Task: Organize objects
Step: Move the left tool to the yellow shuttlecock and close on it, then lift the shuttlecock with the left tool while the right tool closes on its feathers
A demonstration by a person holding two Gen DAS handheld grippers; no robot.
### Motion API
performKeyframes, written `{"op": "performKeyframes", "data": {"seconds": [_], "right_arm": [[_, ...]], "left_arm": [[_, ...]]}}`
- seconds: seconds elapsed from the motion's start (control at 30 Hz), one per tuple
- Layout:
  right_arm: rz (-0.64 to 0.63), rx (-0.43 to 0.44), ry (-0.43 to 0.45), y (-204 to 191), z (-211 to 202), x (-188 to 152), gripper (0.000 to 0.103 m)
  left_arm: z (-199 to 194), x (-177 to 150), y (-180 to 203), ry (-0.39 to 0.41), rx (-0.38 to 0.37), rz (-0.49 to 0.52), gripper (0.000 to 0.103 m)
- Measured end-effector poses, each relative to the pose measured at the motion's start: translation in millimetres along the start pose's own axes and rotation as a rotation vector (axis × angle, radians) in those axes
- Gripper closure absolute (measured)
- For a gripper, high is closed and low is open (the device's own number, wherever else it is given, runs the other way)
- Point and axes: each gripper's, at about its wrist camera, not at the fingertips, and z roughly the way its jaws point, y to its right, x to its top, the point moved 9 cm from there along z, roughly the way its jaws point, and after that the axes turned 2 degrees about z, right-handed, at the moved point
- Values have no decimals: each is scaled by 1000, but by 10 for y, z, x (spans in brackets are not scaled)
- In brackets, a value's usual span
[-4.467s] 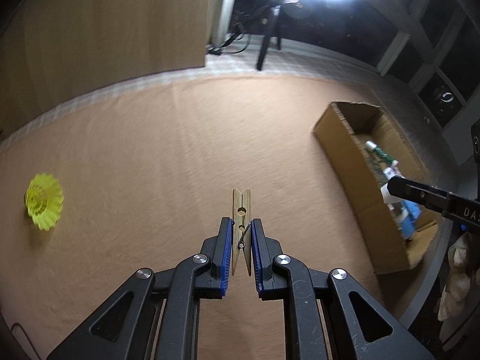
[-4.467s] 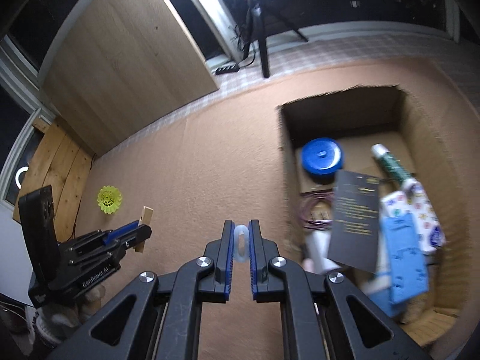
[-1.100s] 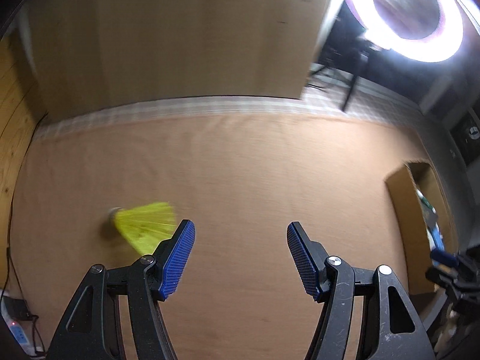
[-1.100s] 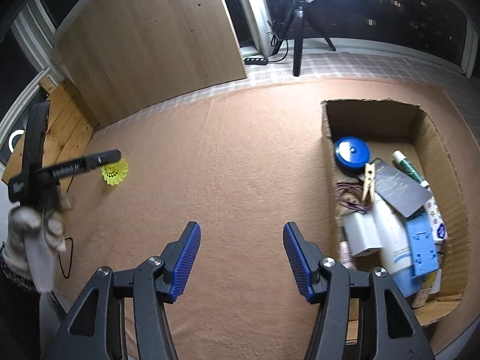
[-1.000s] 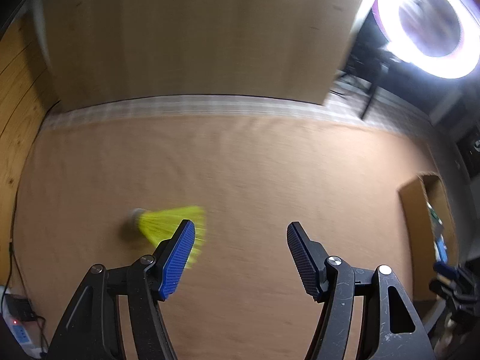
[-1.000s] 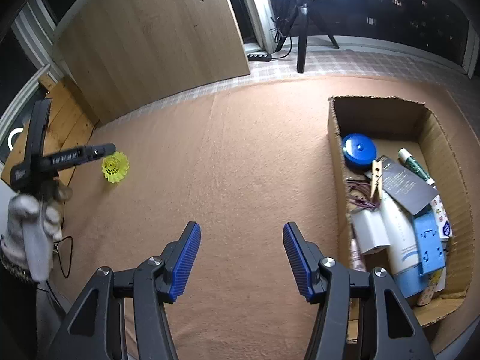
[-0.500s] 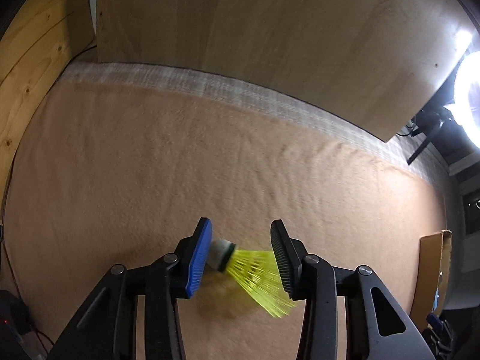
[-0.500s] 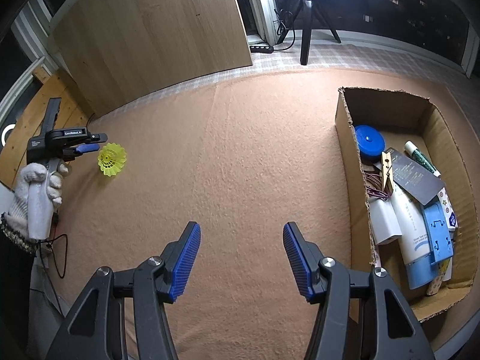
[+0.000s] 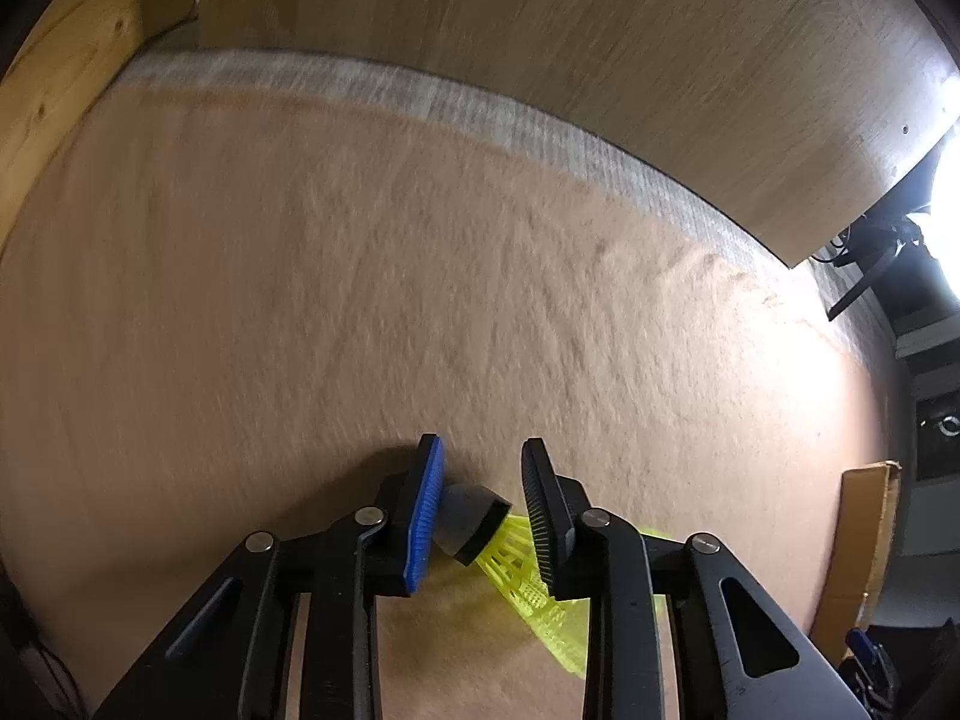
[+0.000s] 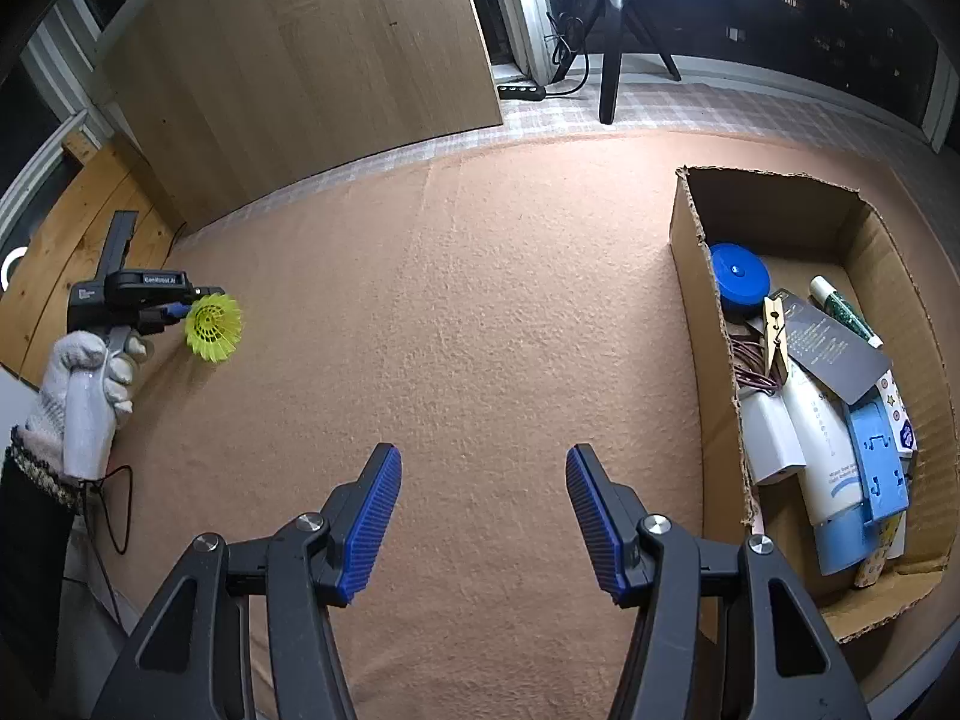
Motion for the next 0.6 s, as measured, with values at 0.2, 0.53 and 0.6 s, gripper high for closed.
{"op": "performKeyframes", "data": {"seconds": [0.2, 0.53, 0.6], "right_arm": [[-4, 14, -3, -35, 37, 18, 50], [-40, 54, -7, -182, 105, 4, 50], [-39, 61, -11, -182, 122, -17, 50]], "left_arm": [[-2, -289, 202, 4, -1, 19, 76], [42, -915, 843, 1, -64, 83, 76], [59, -1008, 991, -7, -86, 101, 76]]}}
